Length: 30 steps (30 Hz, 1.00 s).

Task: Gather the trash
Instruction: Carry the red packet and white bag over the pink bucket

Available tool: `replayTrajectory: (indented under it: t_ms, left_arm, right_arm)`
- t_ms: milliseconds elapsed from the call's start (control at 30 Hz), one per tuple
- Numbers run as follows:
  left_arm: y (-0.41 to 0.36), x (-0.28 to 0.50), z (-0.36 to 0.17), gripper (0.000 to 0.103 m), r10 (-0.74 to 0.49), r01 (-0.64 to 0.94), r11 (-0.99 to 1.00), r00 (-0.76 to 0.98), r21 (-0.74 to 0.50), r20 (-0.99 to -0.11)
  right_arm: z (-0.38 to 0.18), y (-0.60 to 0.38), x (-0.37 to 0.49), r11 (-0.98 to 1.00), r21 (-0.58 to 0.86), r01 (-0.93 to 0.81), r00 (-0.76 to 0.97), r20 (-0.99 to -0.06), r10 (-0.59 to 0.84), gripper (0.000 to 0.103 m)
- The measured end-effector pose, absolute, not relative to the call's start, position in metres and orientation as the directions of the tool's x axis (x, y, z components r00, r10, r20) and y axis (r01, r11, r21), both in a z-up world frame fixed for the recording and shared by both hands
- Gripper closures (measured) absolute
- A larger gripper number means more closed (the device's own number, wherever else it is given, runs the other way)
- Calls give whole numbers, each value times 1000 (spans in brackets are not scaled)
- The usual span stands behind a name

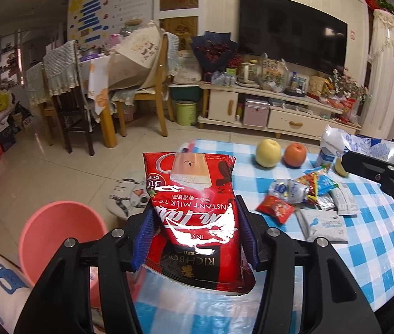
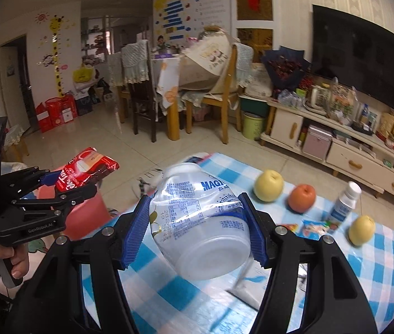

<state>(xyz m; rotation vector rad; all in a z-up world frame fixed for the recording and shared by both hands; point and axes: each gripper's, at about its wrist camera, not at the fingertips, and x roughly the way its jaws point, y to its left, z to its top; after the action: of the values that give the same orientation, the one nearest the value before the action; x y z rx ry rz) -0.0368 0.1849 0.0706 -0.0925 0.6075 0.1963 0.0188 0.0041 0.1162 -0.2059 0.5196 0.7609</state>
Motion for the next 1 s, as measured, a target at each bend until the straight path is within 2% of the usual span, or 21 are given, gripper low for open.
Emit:
replayTrajectory:
  t_ms: [467, 1000]
  left_arm:
    - [308, -100, 94, 49, 356, -428, 904, 758, -5, -547]
    - [397, -128, 117, 49, 442, -532, 846, 729, -26, -522]
  right_arm:
    - [139, 150, -14, 517, -5, -856, 446, -512, 734, 39]
    - [164, 290, -34, 385, 0, -923, 333, -503, 798, 39]
